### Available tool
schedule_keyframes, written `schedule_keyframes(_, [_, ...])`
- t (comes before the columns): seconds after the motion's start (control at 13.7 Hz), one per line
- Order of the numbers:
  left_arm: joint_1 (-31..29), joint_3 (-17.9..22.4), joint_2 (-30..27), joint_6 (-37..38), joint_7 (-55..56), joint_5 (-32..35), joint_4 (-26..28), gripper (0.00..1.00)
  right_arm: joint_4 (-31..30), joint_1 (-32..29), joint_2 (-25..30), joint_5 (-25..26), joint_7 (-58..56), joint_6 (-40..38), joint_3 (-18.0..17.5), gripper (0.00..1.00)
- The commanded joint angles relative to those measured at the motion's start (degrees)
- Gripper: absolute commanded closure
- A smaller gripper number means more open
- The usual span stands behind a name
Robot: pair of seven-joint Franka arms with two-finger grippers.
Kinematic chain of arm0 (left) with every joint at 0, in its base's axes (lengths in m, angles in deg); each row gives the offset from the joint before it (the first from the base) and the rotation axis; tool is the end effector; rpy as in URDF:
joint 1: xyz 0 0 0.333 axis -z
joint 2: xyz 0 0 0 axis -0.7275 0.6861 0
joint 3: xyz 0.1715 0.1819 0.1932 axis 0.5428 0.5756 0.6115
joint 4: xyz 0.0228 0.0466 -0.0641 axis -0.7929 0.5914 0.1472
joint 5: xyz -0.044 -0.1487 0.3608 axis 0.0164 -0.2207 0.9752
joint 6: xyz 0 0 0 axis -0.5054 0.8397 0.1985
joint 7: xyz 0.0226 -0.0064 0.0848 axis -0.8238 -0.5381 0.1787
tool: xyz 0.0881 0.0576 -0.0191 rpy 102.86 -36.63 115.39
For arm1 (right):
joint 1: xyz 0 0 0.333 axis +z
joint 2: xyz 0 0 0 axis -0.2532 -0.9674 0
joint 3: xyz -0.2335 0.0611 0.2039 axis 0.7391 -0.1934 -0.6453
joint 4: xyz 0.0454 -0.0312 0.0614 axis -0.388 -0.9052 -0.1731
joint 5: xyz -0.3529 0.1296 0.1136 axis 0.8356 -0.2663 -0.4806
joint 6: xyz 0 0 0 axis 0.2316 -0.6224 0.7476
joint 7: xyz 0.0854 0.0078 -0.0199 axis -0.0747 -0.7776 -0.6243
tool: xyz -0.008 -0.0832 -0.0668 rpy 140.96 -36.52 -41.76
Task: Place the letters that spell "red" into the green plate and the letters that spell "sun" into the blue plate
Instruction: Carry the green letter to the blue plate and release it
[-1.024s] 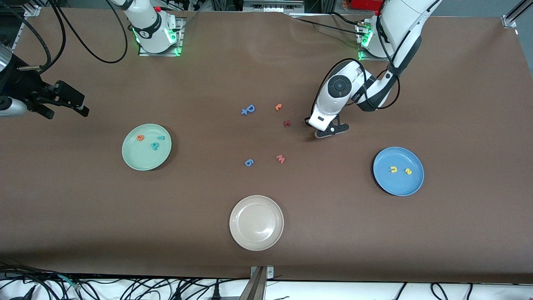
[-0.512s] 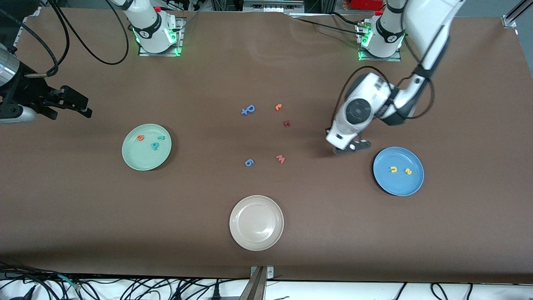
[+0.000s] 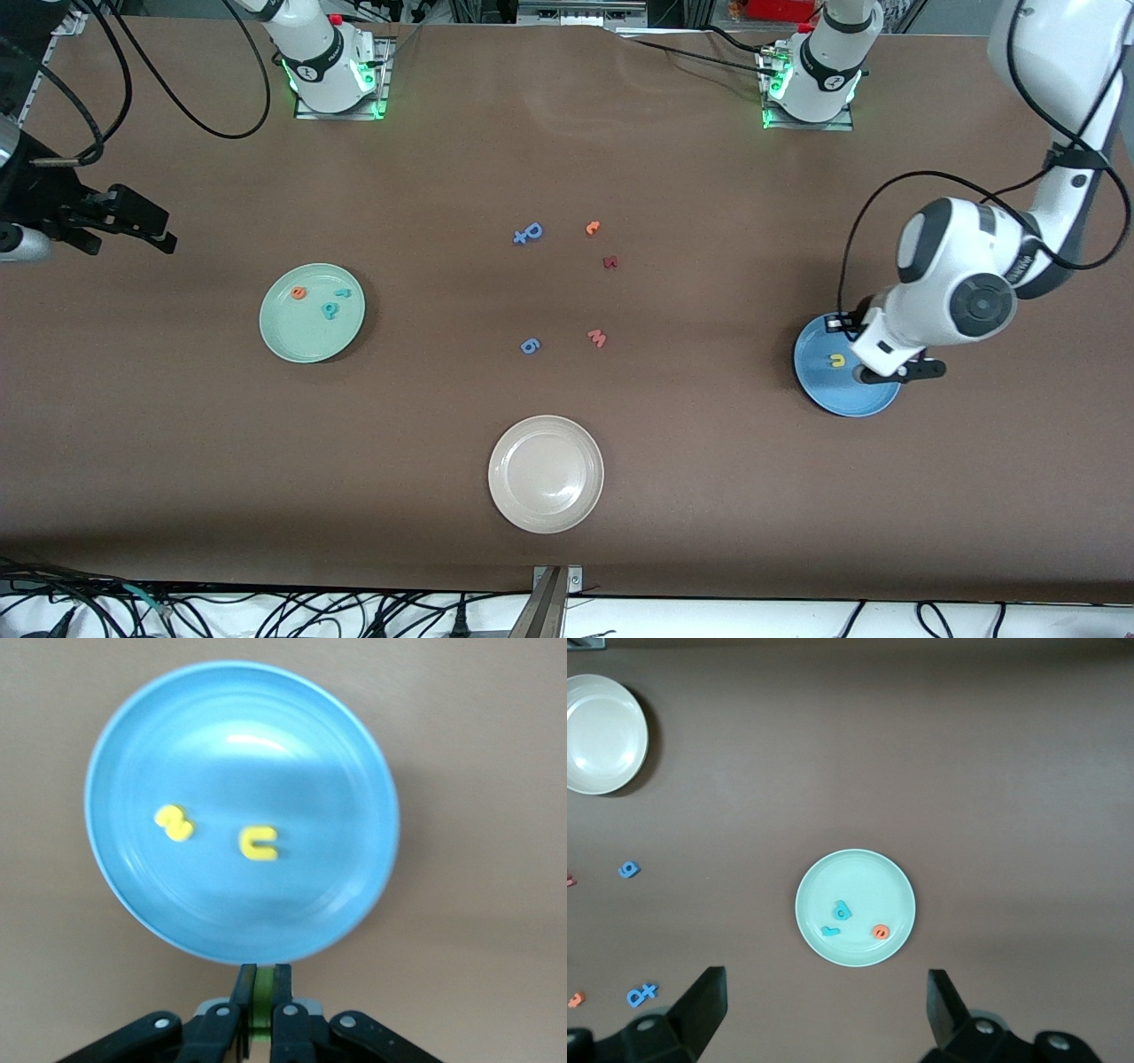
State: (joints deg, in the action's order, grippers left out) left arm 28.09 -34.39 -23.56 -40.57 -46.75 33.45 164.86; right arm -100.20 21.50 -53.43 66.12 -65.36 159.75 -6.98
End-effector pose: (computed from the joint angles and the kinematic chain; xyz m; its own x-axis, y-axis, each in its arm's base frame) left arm 0.6182 -0.0268 0.2670 0.9573 0.1315 -0.2574 0.1260 -0.9913 -0.0378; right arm 0.5841 0.0157 0.6115 0.9975 -0.0132 0.0700 -0.0090 -0.9982 -0.0600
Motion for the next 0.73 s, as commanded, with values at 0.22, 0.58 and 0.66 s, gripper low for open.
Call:
schedule_keyframes(0.22, [-2.59,-0.15,5.11,-3.61,-0.95,0.25,-5.52,0.00,0.75,-0.33,0.10,0.76,-1.55,-0.79,2.06,0.00])
schedule_keyframes(0.58, [-4.17,-0.24,2.48,-2.64,-2.87,0.34,-8.25,0.00,0.84,-0.24,0.01,0.58,-2.08,-0.27,3.64,0.00])
schedule_keyframes(0.66, [-4.87,-0.15,1.07,-0.99,-5.32,0.34,-8.25,0.00,0.84,-0.33,0.01,0.50,-2.17,-0.27,3.73,0.00])
